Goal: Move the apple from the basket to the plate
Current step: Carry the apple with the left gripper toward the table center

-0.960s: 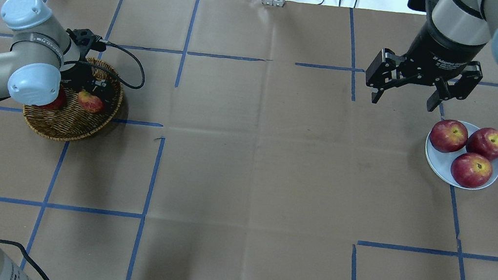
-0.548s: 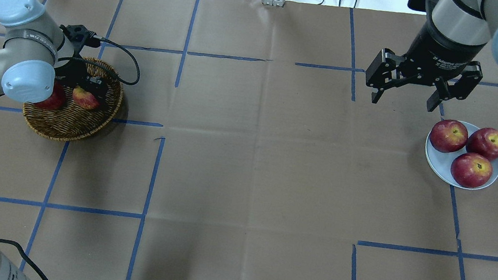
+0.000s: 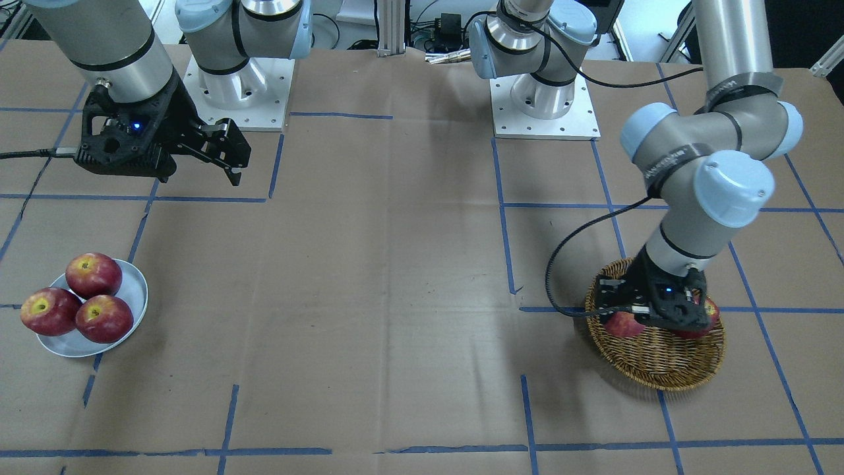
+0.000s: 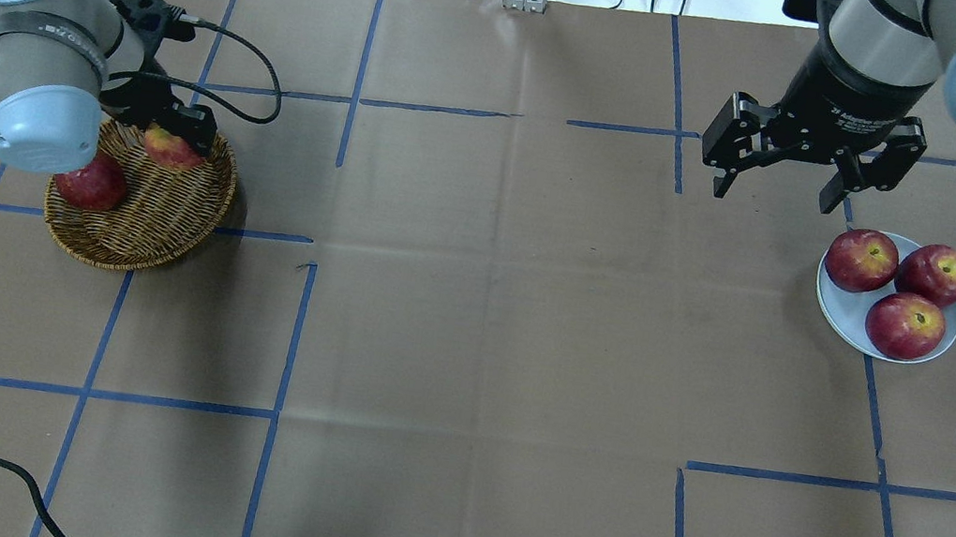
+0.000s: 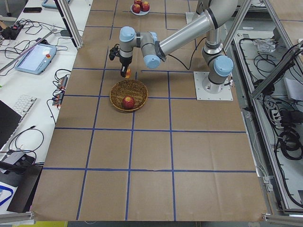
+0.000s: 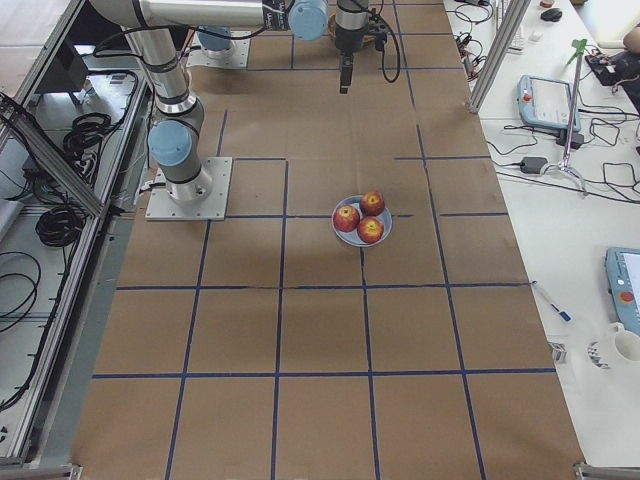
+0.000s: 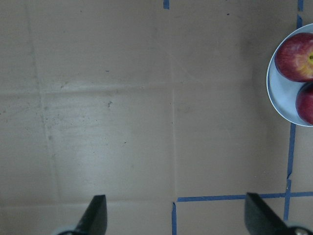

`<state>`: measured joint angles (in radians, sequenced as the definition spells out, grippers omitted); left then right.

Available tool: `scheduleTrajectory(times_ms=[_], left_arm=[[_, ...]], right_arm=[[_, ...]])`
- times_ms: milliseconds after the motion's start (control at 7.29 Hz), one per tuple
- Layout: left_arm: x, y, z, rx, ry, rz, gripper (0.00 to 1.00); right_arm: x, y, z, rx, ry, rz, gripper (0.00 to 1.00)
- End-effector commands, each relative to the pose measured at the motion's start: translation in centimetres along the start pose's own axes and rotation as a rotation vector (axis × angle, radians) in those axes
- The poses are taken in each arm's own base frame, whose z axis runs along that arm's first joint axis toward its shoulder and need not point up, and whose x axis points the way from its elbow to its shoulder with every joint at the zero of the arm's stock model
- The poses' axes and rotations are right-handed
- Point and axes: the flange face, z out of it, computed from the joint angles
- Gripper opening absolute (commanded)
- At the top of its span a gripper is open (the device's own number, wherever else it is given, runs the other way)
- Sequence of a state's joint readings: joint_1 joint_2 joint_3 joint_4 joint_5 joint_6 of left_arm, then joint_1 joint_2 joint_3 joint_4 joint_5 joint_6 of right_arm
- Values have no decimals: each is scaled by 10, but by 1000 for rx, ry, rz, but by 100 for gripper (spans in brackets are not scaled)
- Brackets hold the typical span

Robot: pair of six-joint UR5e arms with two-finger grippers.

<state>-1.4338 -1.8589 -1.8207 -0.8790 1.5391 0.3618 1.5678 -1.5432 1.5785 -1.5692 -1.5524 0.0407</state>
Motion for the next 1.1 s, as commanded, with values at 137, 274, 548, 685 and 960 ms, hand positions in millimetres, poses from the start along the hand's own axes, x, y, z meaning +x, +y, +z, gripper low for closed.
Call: scheduleTrajectory(times_ms=[137, 274, 548, 685, 960], left_arm=[[199, 11, 16, -44, 66, 36, 57], [253, 16, 38, -70, 68, 13, 57], [311, 6, 75, 15, 84, 55, 58], [315, 7, 86, 0, 81, 59, 59], [318, 0, 91, 2, 81, 68, 60]], right_arm=[[0, 0, 0, 0, 0, -1, 100], [0, 0, 0, 0, 0, 1, 100], [0, 0, 0, 0, 0, 1, 100], [0, 0, 0, 0, 0, -1, 100], [0, 0, 0, 1, -2, -1, 100]])
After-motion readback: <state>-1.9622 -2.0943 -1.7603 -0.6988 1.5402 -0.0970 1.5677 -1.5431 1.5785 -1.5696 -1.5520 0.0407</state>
